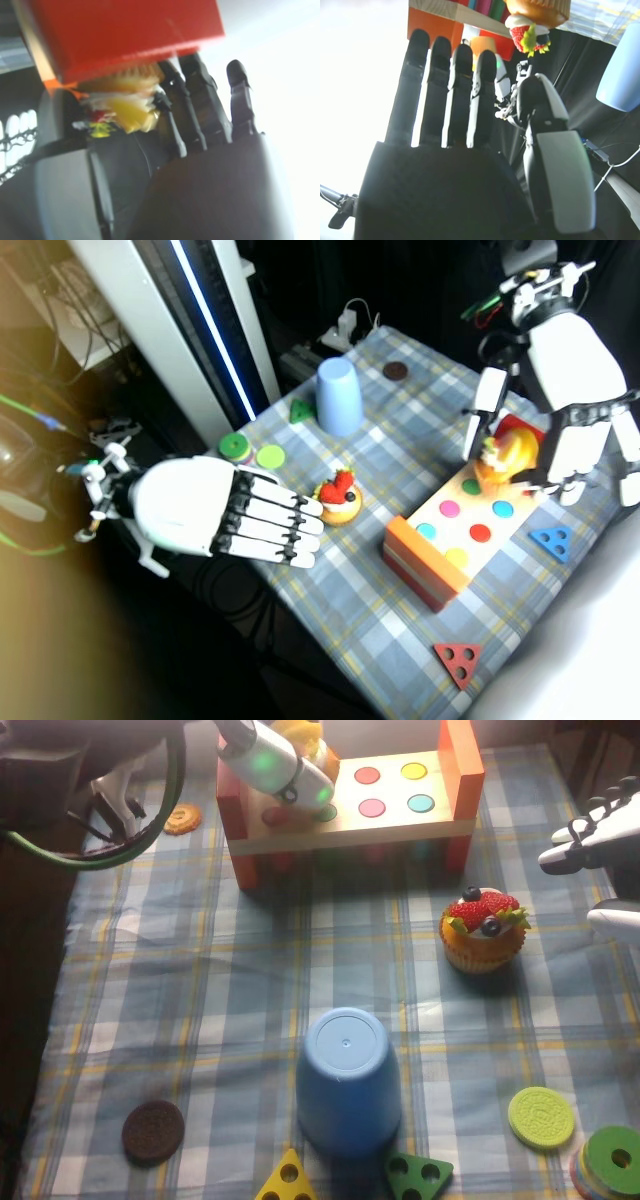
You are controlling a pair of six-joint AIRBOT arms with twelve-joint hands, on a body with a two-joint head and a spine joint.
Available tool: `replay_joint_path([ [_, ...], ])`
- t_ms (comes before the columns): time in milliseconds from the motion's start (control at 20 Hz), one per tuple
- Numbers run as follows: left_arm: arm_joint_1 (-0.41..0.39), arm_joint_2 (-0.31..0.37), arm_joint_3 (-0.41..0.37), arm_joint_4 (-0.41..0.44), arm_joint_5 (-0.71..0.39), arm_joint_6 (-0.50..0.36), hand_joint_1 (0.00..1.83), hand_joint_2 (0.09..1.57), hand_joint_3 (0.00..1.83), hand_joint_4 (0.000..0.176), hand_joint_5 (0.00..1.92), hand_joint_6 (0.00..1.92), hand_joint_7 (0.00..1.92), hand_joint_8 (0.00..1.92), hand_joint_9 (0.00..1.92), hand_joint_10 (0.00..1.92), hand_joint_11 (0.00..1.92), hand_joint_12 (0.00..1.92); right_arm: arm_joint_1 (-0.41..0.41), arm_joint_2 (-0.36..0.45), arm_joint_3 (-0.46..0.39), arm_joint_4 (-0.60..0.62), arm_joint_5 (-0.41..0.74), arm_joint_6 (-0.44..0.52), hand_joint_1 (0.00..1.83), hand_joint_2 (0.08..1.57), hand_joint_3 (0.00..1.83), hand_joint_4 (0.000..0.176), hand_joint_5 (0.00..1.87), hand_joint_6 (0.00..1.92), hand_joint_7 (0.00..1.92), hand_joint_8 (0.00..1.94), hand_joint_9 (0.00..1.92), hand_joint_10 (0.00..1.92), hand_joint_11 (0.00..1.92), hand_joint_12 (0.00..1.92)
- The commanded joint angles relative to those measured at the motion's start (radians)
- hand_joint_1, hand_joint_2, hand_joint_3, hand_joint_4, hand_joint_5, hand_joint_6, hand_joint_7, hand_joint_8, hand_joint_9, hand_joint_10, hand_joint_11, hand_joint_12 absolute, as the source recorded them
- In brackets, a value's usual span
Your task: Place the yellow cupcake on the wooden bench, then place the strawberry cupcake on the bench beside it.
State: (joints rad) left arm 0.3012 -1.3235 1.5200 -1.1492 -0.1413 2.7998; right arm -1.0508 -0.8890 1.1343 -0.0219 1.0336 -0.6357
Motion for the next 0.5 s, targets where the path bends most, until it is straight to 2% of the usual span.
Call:
replay_joint_path([
  [0, -0.005, 0.004, 0.005, -0.004, -0.061, -0.008, 0.95, 1.16, 0.00, 0.067, 0.63, 0.18, 0.75, 0.00, 0.63, 0.00, 0.13, 0.32, 0.013, -0.002, 0.003, 0.021, 0.114, 0.006, 0.65, 1.33, 0.00, 0.000, 0.71, 0.00, 0.66, 0.00, 0.60, 0.00, 0.50, 0.25],
  [50, -0.002, 0.005, 0.005, -0.006, -0.060, -0.008, 1.00, 1.12, 0.00, 0.070, 0.64, 0.05, 0.70, 0.00, 0.60, 0.00, 0.14, 0.35, 0.013, -0.002, 0.003, 0.021, 0.114, 0.007, 0.63, 1.33, 0.00, 0.000, 0.71, 0.00, 0.66, 0.00, 0.60, 0.00, 0.50, 0.25],
  [100, 0.000, 0.006, 0.003, -0.008, -0.060, -0.008, 1.05, 1.07, 0.00, 0.093, 0.62, 0.01, 0.65, 0.00, 0.55, 0.00, 0.10, 0.34, 0.013, -0.002, 0.003, 0.021, 0.114, 0.008, 0.62, 1.33, 0.00, 0.008, 0.70, 0.00, 0.67, 0.00, 0.60, 0.00, 0.50, 0.25],
  [200, 0.001, 0.012, -0.006, -0.008, -0.061, -0.007, 1.04, 1.06, 0.00, 0.112, 0.56, 0.00, 0.58, 0.00, 0.48, 0.00, 0.06, 0.33, 0.013, -0.002, 0.002, 0.021, 0.114, 0.009, 0.63, 1.33, 0.00, 0.012, 0.69, 0.00, 0.66, 0.00, 0.60, 0.00, 0.50, 0.26],
  [300, -0.001, 0.032, -0.037, 0.009, -0.085, -0.007, 0.93, 1.05, 0.00, 0.166, 0.35, 0.00, 0.44, 0.00, 0.40, 0.00, 0.01, 0.32, 0.013, -0.002, 0.002, 0.021, 0.114, 0.009, 0.66, 1.33, 0.00, 0.014, 0.70, 0.00, 0.64, 0.00, 0.59, 0.00, 0.48, 0.26],
  [350, -0.005, 0.044, -0.057, 0.043, -0.101, -0.029, 0.90, 0.99, 0.00, 0.174, 0.23, 0.00, 0.32, 0.00, 0.29, 0.00, 0.00, 0.25, 0.013, -0.002, 0.002, 0.021, 0.114, 0.010, 0.67, 1.33, 0.00, 0.011, 0.70, 0.00, 0.65, 0.00, 0.60, 0.00, 0.49, 0.27],
  [400, -0.006, 0.054, -0.072, 0.077, -0.109, -0.058, 0.89, 0.94, 0.00, 0.176, 0.13, 0.00, 0.18, 0.00, 0.15, 0.00, 0.00, 0.11, 0.013, -0.002, 0.002, 0.021, 0.114, 0.011, 0.70, 1.32, 0.00, 0.020, 0.70, 0.00, 0.65, 0.00, 0.60, 0.00, 0.49, 0.28],
  [450, -0.007, 0.068, -0.090, 0.124, -0.121, -0.112, 0.88, 0.91, 0.00, 0.176, 0.07, 0.00, 0.12, 0.00, 0.11, 0.00, 0.00, 0.05, 0.013, -0.002, 0.002, 0.021, 0.114, 0.012, 0.71, 1.32, 0.00, 0.021, 0.70, 0.00, 0.65, 0.00, 0.60, 0.00, 0.49, 0.28],
])
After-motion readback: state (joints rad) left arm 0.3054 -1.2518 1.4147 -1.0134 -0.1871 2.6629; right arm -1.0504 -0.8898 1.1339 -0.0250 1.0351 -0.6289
